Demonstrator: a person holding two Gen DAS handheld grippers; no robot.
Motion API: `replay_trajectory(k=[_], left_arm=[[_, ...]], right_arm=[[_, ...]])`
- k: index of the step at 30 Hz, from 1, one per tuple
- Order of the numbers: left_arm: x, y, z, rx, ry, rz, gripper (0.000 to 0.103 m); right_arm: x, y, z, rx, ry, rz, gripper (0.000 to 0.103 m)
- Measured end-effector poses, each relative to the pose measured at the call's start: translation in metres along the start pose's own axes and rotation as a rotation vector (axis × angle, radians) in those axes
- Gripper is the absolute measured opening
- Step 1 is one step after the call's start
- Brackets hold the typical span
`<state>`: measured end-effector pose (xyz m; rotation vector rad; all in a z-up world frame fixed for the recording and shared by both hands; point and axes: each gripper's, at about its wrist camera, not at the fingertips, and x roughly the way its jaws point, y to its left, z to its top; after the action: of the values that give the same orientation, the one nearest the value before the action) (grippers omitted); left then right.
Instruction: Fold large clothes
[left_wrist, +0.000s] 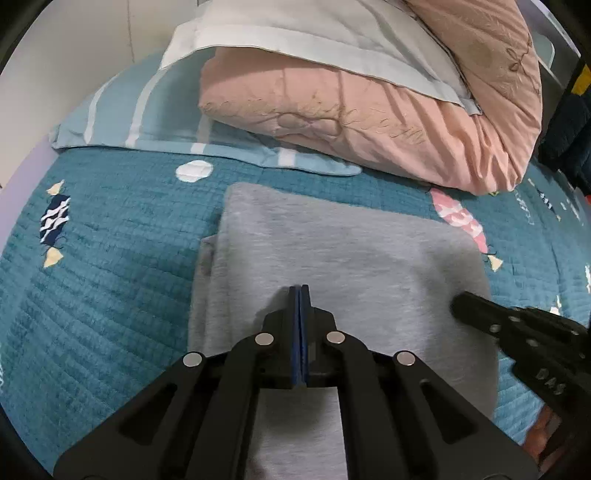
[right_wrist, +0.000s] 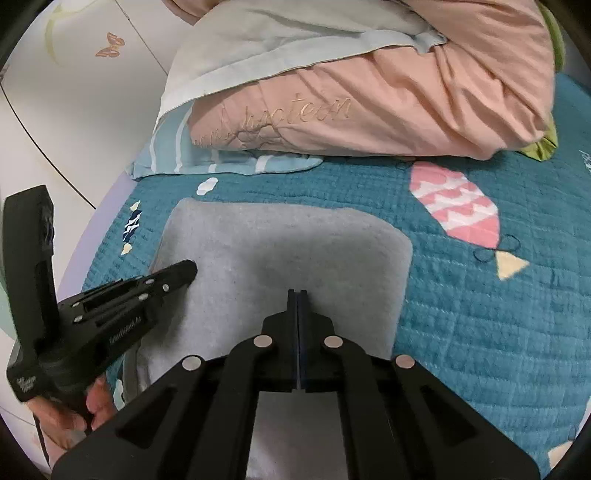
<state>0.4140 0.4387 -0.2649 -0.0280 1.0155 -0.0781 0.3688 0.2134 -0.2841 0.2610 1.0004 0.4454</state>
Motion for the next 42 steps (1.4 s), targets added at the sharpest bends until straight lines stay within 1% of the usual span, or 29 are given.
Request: replay_trajectory(k=[1, 5, 11, 12, 15, 16, 17, 18, 19, 20, 21, 23, 25, 27, 28, 31, 33, 34, 35, 39, 40, 42], left_arm=[[-0.001, 0.003, -0.002, 0.005, 0.004, 0.041, 0.002], [-0.005, 0.015, -0.011, -0.018, 0.022, 0.028, 0.002], [-0.015, 0.014, -0.019, -0.01, 0.045, 0.073, 0.002], [-0.018, 0.013, -0.02, -0.011, 0.046, 0.081, 0.003], [-0.028, 0.003, -0.022, -0.002, 0.047, 0.1, 0.005], [-0.03, 0.0, -0.022, 0.001, 0.053, 0.107, 0.013], [-0.033, -0.004, -0.022, -0.002, 0.055, 0.112, 0.019], [-0.037, -0.007, -0.023, -0.008, 0.049, 0.111, 0.032], [-0.043, -0.012, -0.025, -0.014, 0.04, 0.111, 0.044], [-0.048, -0.019, -0.027, -0.012, 0.033, 0.117, 0.049], [-0.055, -0.027, -0.031, -0.007, 0.025, 0.133, 0.057], [-0.062, -0.04, -0.036, -0.001, 0.026, 0.151, 0.059], [-0.074, -0.06, -0.045, -0.015, 0.026, 0.162, 0.067], [-0.087, -0.079, -0.056, -0.013, 0.01, 0.18, 0.07], [-0.098, -0.094, -0.064, -0.001, -0.001, 0.185, 0.074], [-0.124, -0.13, -0.075, -0.009, -0.024, 0.156, 0.076], [-0.142, -0.155, -0.082, -0.011, -0.038, 0.16, 0.077], [-0.15, -0.164, -0.085, -0.01, -0.048, 0.165, 0.081], [-0.16, -0.176, -0.088, -0.007, -0.064, 0.164, 0.082], [-0.206, -0.22, -0.103, -0.012, -0.126, 0.153, 0.085], [-0.214, -0.227, -0.106, -0.016, -0.136, 0.153, 0.088], [-0.237, -0.243, -0.113, -0.024, -0.173, 0.161, 0.089]], right_arm=[[-0.003, 0.0, -0.002, -0.003, 0.005, -0.009, 0.0], [-0.011, -0.001, -0.017, 0.001, 0.015, -0.029, 0.0], [-0.023, -0.001, -0.023, 0.015, 0.032, -0.031, 0.0], [-0.026, -0.001, -0.023, 0.014, 0.036, -0.025, 0.004], [-0.036, -0.004, -0.026, 0.019, 0.046, -0.033, 0.008], [-0.042, -0.006, -0.027, 0.024, 0.045, -0.042, 0.016], [-0.049, -0.008, -0.029, 0.027, 0.034, -0.057, 0.034], [-0.056, -0.01, -0.03, 0.029, 0.018, -0.071, 0.046], [-0.064, -0.012, -0.032, 0.031, -0.001, -0.083, 0.068], [-0.076, -0.016, -0.035, 0.033, -0.031, -0.101, 0.079], [-0.088, -0.02, -0.037, 0.034, -0.047, -0.113, 0.083], [-0.107, -0.028, -0.041, 0.038, -0.058, -0.136, 0.09], [-0.131, -0.038, -0.046, 0.047, -0.08, -0.167, 0.093], [-0.152, -0.047, -0.051, 0.054, -0.103, -0.192, 0.094], [-0.163, -0.052, -0.053, 0.059, -0.113, -0.208, 0.095], [-0.206, -0.071, -0.062, 0.074, -0.148, -0.247, 0.095], [-0.23, -0.079, -0.068, 0.078, -0.166, -0.261, 0.095], [-0.24, -0.082, -0.07, 0.078, -0.174, -0.267, 0.095], [-0.258, -0.087, -0.074, 0.078, -0.193, -0.275, 0.095], [-0.303, -0.094, -0.085, 0.068, -0.242, -0.287, 0.095], [-0.315, -0.094, -0.088, 0.063, -0.257, -0.29, 0.095], [-0.341, -0.094, -0.095, 0.047, -0.297, -0.292, 0.095]])
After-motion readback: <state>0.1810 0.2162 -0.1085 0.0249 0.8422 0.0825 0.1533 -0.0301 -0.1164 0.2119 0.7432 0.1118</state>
